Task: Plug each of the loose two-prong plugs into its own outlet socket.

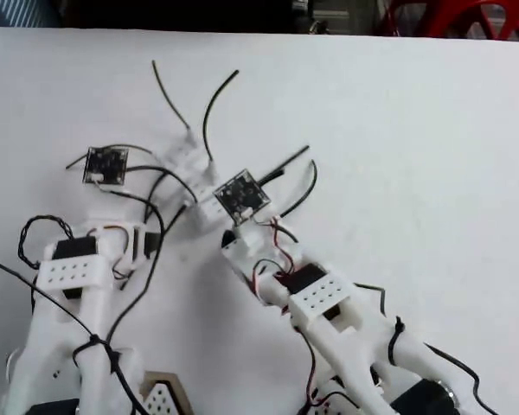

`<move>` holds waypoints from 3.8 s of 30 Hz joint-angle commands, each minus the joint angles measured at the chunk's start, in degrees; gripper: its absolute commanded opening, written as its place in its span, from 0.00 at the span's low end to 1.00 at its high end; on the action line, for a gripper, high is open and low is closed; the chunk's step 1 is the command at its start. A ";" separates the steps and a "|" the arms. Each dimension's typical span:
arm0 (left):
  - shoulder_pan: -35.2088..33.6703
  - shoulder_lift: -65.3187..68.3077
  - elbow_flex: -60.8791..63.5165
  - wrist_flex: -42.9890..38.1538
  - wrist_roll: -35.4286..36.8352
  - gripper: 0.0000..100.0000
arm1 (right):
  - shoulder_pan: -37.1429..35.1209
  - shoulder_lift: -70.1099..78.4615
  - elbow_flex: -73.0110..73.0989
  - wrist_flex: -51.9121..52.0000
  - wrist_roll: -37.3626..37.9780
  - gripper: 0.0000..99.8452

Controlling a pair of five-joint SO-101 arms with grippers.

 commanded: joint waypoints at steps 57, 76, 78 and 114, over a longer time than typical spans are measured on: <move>-0.48 -1.89 -0.18 -0.88 0.35 0.28 | 0.22 10.86 -16.88 21.05 3.43 0.13; -0.48 -2.15 0.35 -1.05 0.35 0.28 | 0.57 -13.58 -14.42 40.22 -2.02 0.11; -0.48 -2.15 0.35 -1.05 0.35 0.28 | 0.57 -13.58 -12.57 40.84 1.32 0.04; -0.40 -4.18 -20.75 21.19 0.88 0.28 | 4.97 -31.25 6.42 7.08 10.81 0.02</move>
